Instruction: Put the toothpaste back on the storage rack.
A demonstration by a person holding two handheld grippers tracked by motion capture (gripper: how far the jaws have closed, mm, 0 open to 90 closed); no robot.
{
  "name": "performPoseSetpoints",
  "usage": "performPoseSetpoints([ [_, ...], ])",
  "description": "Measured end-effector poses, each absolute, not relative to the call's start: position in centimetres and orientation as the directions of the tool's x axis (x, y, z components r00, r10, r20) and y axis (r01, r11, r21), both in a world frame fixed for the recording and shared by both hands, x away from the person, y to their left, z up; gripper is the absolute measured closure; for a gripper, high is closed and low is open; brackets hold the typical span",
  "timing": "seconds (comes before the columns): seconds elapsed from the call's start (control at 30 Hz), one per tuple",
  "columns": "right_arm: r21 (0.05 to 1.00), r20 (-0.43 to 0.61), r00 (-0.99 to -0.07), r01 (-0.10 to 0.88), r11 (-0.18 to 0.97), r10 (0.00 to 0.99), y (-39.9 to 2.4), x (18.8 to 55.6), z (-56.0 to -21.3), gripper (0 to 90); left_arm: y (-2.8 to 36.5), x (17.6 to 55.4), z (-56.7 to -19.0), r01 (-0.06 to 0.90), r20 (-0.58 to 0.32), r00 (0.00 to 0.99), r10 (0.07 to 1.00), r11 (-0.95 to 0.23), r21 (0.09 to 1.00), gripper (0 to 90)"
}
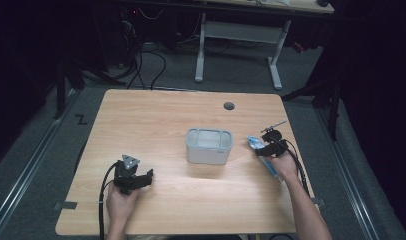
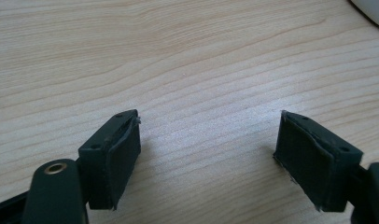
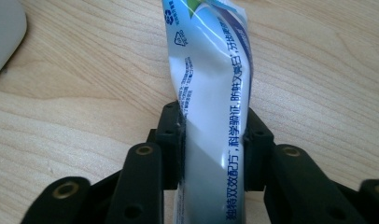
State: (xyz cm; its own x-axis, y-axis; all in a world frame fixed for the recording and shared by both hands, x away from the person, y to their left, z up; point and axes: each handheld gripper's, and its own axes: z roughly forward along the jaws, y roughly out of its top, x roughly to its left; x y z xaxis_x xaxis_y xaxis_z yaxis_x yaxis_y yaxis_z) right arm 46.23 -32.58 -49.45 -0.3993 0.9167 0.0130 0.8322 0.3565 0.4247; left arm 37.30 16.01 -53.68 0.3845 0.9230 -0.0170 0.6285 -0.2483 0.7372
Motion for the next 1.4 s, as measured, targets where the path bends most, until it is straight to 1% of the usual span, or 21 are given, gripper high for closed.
performPoseSetpoints([
  [0.13,0.429,0.007,-0.406,0.827,0.364,0.914,-32.5,46.1,-49.4,70.7,16.0,37.3,-53.7,0.628,-0.017,0.384,0.923,-0.248,0.737,22.5],
  [0.43,0.431,0.04,-0.417,0.827,0.361,0.908,-32.5,45.8,-49.1,71.6,16.0,37.3,-53.7,0.629,-0.018,0.385,0.923,-0.248,0.737,22.5],
  [0.83,0.513,0.075,-0.451,0.783,0.353,0.89,-32.8,44.5,-46.9,71.5,16.0,37.3,-53.7,0.629,-0.018,0.385,0.923,-0.249,0.736,22.5],
  [1.4,0.588,0.087,-0.484,0.73,0.348,0.871,-32.5,43.1,-45.0,71.1,16.0,37.3,-53.7,0.629,-0.018,0.385,0.923,-0.248,0.737,22.5],
])
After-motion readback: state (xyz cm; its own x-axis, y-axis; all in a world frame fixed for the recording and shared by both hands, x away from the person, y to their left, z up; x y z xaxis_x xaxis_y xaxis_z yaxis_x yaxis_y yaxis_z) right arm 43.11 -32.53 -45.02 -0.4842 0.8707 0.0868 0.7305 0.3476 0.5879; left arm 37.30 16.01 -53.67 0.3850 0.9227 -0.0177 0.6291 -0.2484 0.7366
